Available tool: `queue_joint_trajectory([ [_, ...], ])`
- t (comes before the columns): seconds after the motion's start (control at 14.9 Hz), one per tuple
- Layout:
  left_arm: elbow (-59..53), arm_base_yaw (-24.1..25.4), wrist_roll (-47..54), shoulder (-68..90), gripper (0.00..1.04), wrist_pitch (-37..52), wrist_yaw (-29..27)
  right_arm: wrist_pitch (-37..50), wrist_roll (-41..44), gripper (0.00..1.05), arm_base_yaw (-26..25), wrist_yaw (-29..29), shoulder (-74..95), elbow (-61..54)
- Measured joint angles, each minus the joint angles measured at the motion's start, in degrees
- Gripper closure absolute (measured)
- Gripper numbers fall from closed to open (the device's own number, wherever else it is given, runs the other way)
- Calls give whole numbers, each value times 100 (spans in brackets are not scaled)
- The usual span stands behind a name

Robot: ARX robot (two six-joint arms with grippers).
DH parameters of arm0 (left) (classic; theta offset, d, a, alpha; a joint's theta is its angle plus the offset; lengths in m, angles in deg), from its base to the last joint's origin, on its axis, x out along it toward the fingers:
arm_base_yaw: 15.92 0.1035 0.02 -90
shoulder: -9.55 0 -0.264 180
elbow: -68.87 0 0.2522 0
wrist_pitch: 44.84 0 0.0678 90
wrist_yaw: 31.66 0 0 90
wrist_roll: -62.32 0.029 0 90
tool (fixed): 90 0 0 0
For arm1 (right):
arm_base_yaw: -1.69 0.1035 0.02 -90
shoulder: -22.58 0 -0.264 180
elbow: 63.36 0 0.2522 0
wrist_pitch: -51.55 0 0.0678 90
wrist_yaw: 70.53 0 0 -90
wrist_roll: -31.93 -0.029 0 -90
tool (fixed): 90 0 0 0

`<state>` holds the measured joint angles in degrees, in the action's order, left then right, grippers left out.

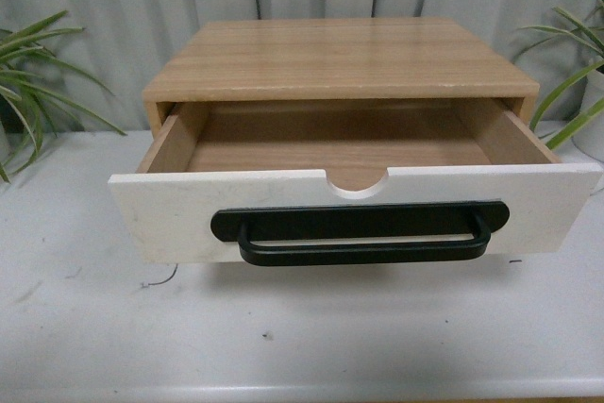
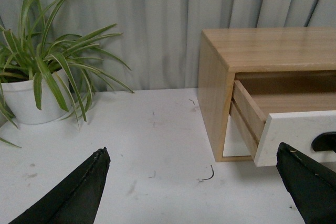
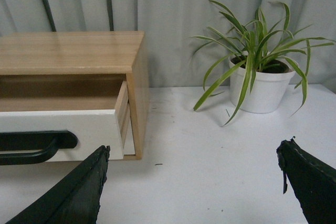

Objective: Close drawer sideways

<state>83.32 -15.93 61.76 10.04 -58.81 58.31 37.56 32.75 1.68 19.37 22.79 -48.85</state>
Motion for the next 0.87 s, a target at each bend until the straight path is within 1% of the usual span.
queue_joint_trajectory([
  [0.74,0,0,0,0,7,0,0,0,0,6,0,0,0,0],
  [0.81,212,-382,-376,319,7,-643,-826,22,-170,6,87,227,92,4],
  [0.87,463,-699,-1014,984,7,-693,-1906,551,-579,6,232,616,693,55],
])
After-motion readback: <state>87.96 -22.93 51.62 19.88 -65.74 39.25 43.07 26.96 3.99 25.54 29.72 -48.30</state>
